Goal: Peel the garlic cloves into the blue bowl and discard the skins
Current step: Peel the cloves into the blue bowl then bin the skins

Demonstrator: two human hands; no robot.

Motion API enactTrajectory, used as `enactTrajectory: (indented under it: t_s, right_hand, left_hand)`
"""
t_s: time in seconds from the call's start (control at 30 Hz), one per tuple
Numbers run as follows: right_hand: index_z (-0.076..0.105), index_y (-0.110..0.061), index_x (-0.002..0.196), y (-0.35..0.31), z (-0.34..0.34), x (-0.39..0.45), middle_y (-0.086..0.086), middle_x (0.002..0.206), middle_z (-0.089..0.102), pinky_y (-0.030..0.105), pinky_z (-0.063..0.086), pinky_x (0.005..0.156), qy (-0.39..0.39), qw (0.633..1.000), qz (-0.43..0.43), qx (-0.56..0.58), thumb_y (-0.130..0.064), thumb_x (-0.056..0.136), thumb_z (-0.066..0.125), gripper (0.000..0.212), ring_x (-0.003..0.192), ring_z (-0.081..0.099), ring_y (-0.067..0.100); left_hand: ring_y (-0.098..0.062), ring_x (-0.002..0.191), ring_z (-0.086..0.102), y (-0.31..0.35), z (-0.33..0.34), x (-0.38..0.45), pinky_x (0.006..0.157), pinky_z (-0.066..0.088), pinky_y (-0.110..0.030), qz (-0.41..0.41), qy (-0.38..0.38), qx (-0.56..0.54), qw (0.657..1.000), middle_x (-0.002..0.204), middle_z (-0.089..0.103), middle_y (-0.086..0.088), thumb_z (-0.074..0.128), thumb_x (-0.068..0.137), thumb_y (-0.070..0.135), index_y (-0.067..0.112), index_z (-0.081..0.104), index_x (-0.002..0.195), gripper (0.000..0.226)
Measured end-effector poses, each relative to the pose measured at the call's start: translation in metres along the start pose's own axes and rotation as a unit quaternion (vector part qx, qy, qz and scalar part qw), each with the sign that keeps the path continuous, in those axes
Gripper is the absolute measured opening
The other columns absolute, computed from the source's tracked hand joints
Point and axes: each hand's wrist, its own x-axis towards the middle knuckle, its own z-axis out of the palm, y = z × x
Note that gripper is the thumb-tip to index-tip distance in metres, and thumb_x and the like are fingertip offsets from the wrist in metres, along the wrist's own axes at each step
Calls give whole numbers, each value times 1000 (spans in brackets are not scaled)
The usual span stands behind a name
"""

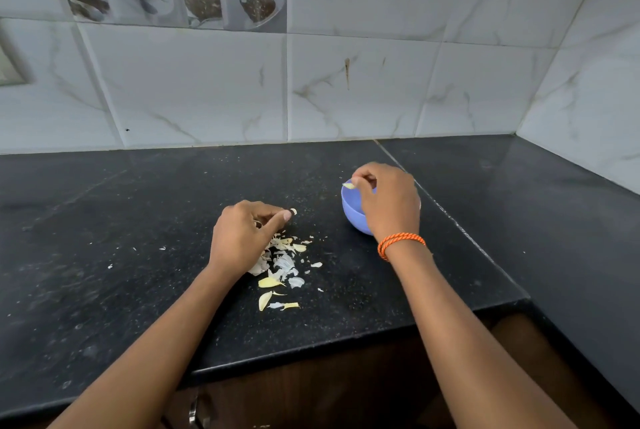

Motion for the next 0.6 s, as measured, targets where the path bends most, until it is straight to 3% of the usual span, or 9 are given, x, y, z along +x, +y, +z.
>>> enactTrajectory:
  t_s: [0.1,0.13,0.23,0.33,0.47,0.6]
  right_hand:
    - [74,-19,83,14,-12,13,-1,86,73,44,58,73,-40,997,50,-49,-9,94,57,22,83,67,30]
    - [75,-20,85,18,-15,14,-1,88,73,44,59,74,-56,996,56,-50,-8,95,55,25,80,68,31]
    - [79,-21,100,25,-19,14,-1,95,74,43,60,75,-75,995,52,-33,-5,100,50,33,72,70,29]
    - [80,-23,105,22,-19,10,-2,100,75,38,58,73,-55,998,22,-26,-5,101,51,34,77,68,23]
    - [79,-27,98,4,-10,-1,-12,101,69,32,51,75,-13,999,-50,1,-4,94,62,29,89,62,11]
    - [78,-28,105,-16,9,-20,-12,102,70,37,56,75,-44,992,-96,72,-15,99,66,19,85,65,10]
  left_hand:
    - [2,90,69,-1,1,0,74,57,-37,5,1,8,1000,90,78,23,77,96,46,38,85,94,12]
    - [-1,88,69,-2,0,1,75,59,-39,7,-6,10,1000,91,78,23,80,96,41,41,84,95,5]
    - [-5,81,71,-3,1,2,74,61,-44,1,-14,20,1000,86,78,22,85,92,32,47,82,93,16]
    - [-6,77,71,-1,0,2,71,62,-43,-3,-10,23,1000,79,76,23,89,87,32,44,81,84,16]
    - [-10,77,70,0,0,2,69,59,-40,1,8,-4,1000,87,76,20,89,86,43,39,81,78,12]
    - [-9,81,74,1,-3,4,74,61,-41,0,6,-45,999,92,79,20,83,94,36,34,84,91,4]
